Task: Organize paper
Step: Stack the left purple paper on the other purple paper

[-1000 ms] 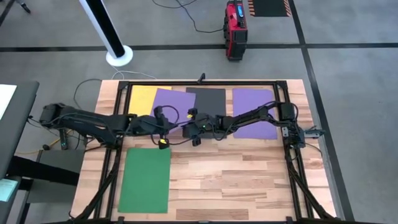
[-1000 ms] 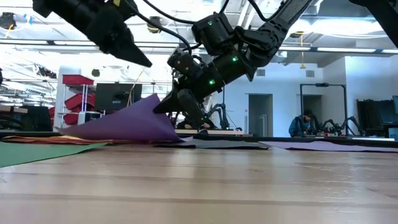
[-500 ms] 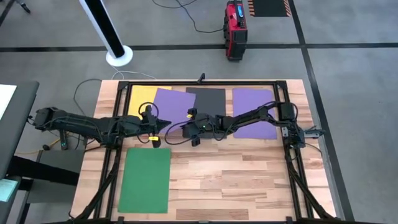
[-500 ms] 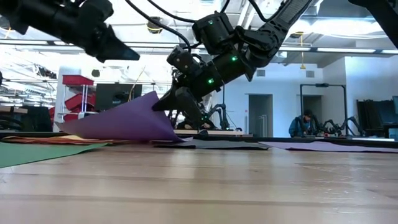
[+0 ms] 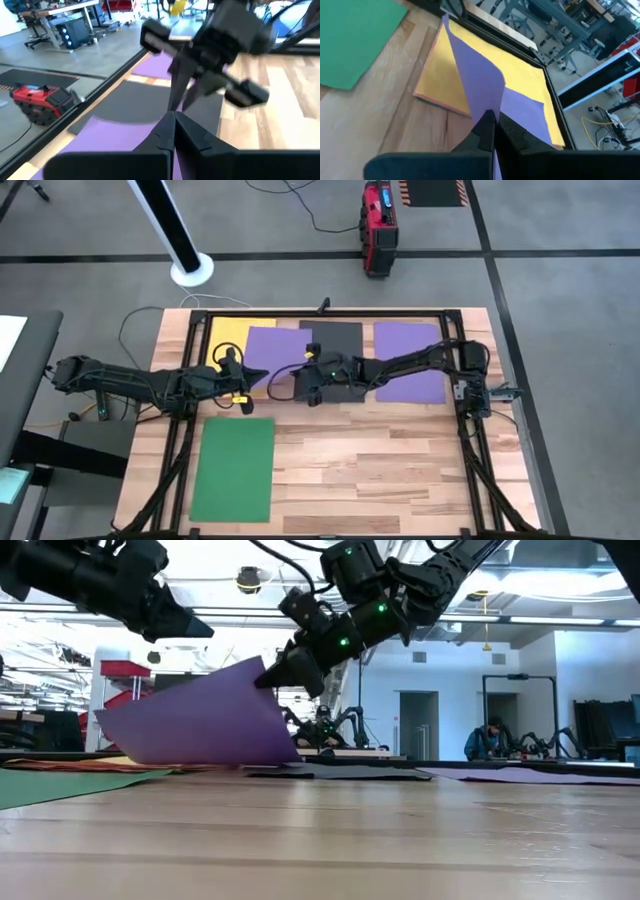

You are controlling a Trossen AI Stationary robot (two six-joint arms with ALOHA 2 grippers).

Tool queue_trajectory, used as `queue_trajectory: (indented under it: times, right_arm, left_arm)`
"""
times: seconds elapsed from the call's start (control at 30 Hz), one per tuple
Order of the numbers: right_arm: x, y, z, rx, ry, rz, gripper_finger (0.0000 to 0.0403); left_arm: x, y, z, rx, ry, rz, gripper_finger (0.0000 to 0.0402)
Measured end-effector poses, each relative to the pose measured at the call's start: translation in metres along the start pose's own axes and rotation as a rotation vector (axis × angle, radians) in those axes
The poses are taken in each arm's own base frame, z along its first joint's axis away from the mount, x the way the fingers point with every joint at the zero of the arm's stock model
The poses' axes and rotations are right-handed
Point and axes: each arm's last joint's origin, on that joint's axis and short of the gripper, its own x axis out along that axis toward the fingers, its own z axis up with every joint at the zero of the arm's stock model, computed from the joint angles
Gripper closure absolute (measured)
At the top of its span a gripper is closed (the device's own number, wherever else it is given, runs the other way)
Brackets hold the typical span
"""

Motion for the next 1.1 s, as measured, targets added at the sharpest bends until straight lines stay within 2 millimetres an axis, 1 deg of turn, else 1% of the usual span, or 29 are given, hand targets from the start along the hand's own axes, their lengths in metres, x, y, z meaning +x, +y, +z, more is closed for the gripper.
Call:
queue_trajectory:
  times: [0.2, 0.4, 0.53, 0.73, 0.9, 1.1]
  right_arm:
    - [-0.013, -0.014, 0.012, -0.004, -0.014, -0.027, 0.0403]
    - [-0.023, -0.024, 0.016, -0.001, 0.007, -0.046, 0.0403]
    - [-0.027, -0.028, 0.02, 0.006, 0.015, -0.076, 0.0403]
    - [-0.035, -0.032, 0.019, 0.002, 0.058, -0.055, 0.0403]
    - [-0.052, -0.038, 0.019, 0.009, 0.052, -0.067, 0.0403]
    - [-0.081, -0.046, 0.016, 0.043, 0.055, -0.109, 0.0403]
  left_arm:
    - [0.0, 0.0, -0.003, 0.001, 0.003, 0.006, 0.0401]
    - [0.0, 0.001, -0.003, 0.008, -0.003, 0.034, 0.0401]
    - [-0.004, 0.003, 0.002, 0.009, -0.044, 0.041, 0.0401]
    - [-0.014, 0.008, 0.007, -0.005, -0.094, 0.027, 0.0401]
    - [-0.021, 0.012, 0.007, -0.007, -0.098, 0.027, 0.0401]
    - [-0.025, 0.013, 0.007, -0.008, -0.099, 0.028, 0.0401]
